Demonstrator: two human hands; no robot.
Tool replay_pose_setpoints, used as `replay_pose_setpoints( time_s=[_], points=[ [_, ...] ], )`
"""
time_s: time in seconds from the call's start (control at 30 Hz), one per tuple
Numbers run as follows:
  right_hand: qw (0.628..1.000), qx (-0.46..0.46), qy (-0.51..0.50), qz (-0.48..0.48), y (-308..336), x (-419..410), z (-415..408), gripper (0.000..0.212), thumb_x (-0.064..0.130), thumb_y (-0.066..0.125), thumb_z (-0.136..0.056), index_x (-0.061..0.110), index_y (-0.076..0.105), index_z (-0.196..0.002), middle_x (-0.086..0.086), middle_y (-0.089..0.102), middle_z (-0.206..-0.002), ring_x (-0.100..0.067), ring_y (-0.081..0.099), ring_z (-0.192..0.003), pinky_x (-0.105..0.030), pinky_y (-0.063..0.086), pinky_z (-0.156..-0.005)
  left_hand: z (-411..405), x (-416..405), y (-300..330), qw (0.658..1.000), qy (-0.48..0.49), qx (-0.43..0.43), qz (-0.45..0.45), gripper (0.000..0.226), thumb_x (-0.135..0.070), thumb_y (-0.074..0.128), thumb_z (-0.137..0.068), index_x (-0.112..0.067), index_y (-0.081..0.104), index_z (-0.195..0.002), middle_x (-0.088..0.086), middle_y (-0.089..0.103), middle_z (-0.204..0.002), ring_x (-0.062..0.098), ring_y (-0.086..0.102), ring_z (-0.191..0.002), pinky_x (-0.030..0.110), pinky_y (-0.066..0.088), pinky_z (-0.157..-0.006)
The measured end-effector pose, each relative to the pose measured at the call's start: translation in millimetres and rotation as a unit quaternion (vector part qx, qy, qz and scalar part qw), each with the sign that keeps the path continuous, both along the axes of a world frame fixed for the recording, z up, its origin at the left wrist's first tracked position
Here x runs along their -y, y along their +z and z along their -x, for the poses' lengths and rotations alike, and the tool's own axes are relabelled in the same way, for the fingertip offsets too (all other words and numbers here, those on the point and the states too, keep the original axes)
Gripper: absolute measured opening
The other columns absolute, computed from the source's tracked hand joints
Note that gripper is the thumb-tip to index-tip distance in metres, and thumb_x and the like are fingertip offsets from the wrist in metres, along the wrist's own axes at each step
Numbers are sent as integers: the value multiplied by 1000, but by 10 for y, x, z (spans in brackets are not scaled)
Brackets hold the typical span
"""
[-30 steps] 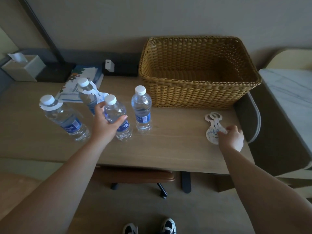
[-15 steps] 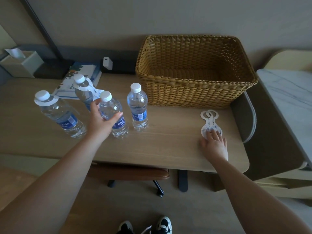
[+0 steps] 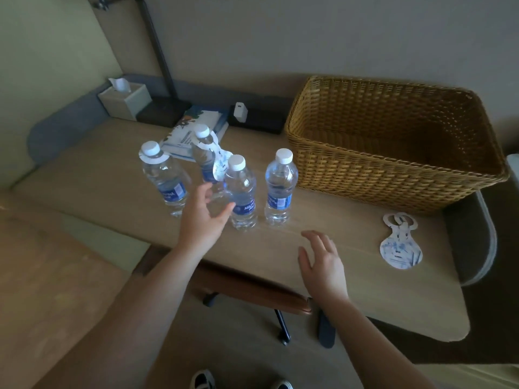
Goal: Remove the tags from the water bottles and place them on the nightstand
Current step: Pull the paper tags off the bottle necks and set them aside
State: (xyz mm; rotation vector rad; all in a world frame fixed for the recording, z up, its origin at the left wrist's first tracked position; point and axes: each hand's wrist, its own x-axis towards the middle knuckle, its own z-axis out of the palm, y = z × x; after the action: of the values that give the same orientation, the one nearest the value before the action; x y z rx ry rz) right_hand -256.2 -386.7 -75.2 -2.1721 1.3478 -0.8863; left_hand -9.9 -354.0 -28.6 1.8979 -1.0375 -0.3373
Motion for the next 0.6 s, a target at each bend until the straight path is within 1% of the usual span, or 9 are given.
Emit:
replay_pose_setpoints(
  time_s=[0.07, 0.17, 0.23, 0.33, 0.4, 0.47, 0.53, 0.6],
  points=[
    [999, 16, 39, -3, 88, -108, -332, 30, 11, 60, -87, 12, 60, -117, -1, 59, -115, -17, 53, -106, -19, 37, -86, -135, -145, 25, 999, 33, 17, 26, 48, -29, 75, -81, -18, 54, -122, -13, 54, -107, 14, 58, -104, 28, 46, -87],
    [995, 35, 97, -4, 208, -223, -811, 31, 13, 59, -86, 14, 59, -118, 2, 57, -117, -17, 54, -106, -23, 43, -86, -418, -320, 70, 995, 79, 7, 60, 38, -24, 74, -82, -17, 57, -115, -5, 61, -108, 16, 62, -99, 39, 53, -85],
    [992, 44, 120, -9, 287, -261, -1115, 32, 15, 58, -87, 15, 59, -119, 2, 56, -120, -17, 54, -109, -28, 46, -87, -622, -394, 103, 991, 107, 25, 81, 37, -23, 74, -81, -16, 58, -114, -5, 60, -108, 16, 62, -99, 37, 52, -84],
    [990, 50, 135, -7, 402, -239, -1543, 33, 14, 58, -87, 13, 58, -120, 1, 55, -122, -19, 54, -112, -28, 45, -90, -904, -390, 139, 986, 134, 40, 95, 46, -22, 77, -79, -12, 56, -119, -7, 51, -111, 14, 54, -102, 35, 49, -88],
    [990, 48, 131, -9, 490, -174, -1830, 36, 13, 58, -87, 12, 57, -123, -1, 54, -125, -21, 53, -115, -30, 44, -93, -1077, -319, 149, 988, 125, 16, 87, 58, -26, 79, -78, -11, 51, -126, -6, 45, -116, 14, 50, -109, 30, 45, -92],
    [992, 59, 114, -10, 574, -98, -2131, 38, 12, 58, -88, 11, 55, -126, -3, 54, -128, -21, 52, -117, -25, 42, -94, -1247, -209, 164, 993, 96, -19, 70, 69, -33, 80, -75, -13, 47, -131, -5, 45, -122, 10, 47, -113, 19, 39, -91],
    [993, 75, 95, -13, 622, -26, -2387, 39, 9, 56, -88, 12, 54, -127, -3, 54, -129, -20, 52, -117, -17, 36, -92, -1363, -97, 180, 996, 58, -44, 58, 71, -38, 82, -72, -15, 47, -129, -4, 48, -121, 6, 48, -107, 5, 35, -81],
    [994, 89, 67, -19, 638, 32, -2578, 39, 7, 55, -89, 14, 54, -127, -2, 56, -128, -18, 53, -115, -15, 35, -89, -1446, -16, 178, 997, 20, -51, 61, 71, -39, 83, -70, -14, 47, -125, -3, 50, -117, 3, 50, -95, 1, 36, -71]
  ],
)
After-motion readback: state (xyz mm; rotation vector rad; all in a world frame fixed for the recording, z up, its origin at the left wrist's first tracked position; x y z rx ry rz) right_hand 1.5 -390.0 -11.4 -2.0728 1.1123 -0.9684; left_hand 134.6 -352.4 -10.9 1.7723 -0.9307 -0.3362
